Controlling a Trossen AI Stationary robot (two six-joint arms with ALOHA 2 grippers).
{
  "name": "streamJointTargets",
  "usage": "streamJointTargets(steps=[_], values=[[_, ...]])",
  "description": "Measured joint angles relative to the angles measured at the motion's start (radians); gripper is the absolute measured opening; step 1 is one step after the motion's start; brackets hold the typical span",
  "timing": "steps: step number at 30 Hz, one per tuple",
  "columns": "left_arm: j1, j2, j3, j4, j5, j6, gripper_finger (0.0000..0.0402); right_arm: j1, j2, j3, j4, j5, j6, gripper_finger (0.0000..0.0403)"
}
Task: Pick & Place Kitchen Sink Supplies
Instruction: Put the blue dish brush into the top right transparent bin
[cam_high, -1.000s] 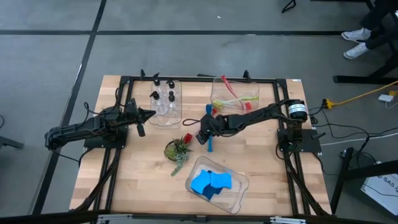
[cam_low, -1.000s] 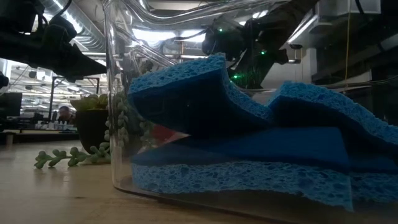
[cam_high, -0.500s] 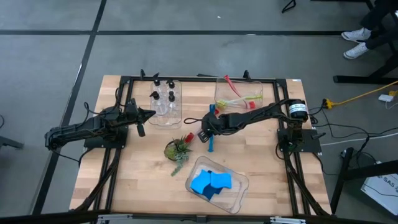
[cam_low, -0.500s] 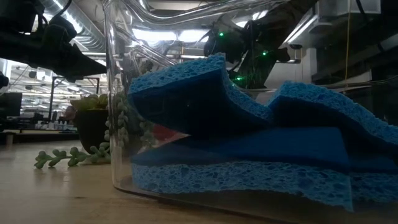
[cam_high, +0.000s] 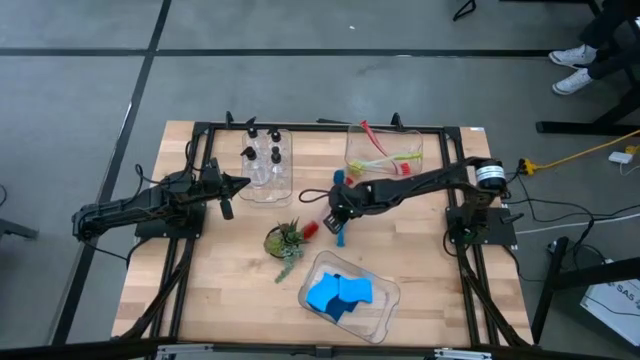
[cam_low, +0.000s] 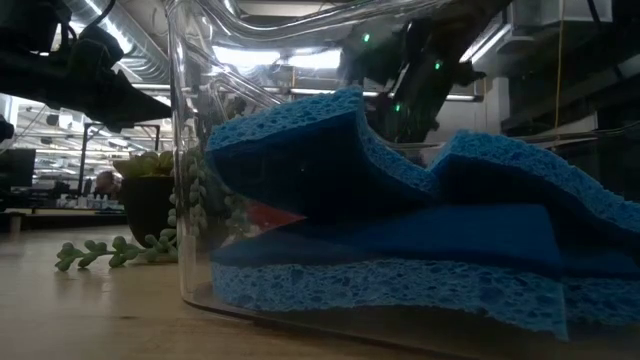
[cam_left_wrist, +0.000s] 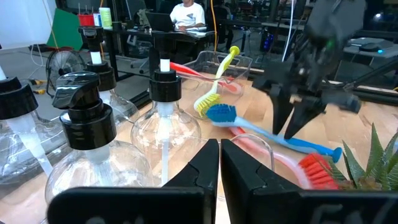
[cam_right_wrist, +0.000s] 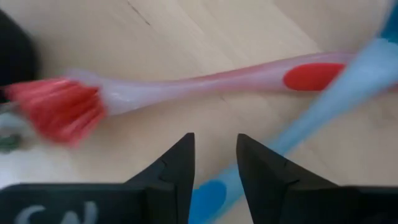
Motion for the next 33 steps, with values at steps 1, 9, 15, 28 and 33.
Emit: streamJointTargets(steps=[1,9,15,28,33], values=[[0.0,0.0,0.0,0.0,0.0,0.0,0.0011,0.0,-0.015,0.001,-0.01,0.0,-0.003,0.0118],[0.0,0.0,0.0,0.0,0.0,0.0,0.0013,-0.008,-0.08,0.004,-0.096,-0.008,-0.003,0.0188],[0.0,0.0,0.0,0.0,0.0,0.0,0.0008,-0.02,-0.071,-0.002,-0.16,0.016,0.024,0.0265],[0.0,0.0,0.0,0.0,0.0,0.0,0.0012,-0.042,0.04,-0.045,0.006,0.052,0.0,0.028],[0.0,0.0,0.0,0.0,0.0,0.0,0.0012,-0.039,0.065,-0.042,0.03,0.098,-0.089,0.026]])
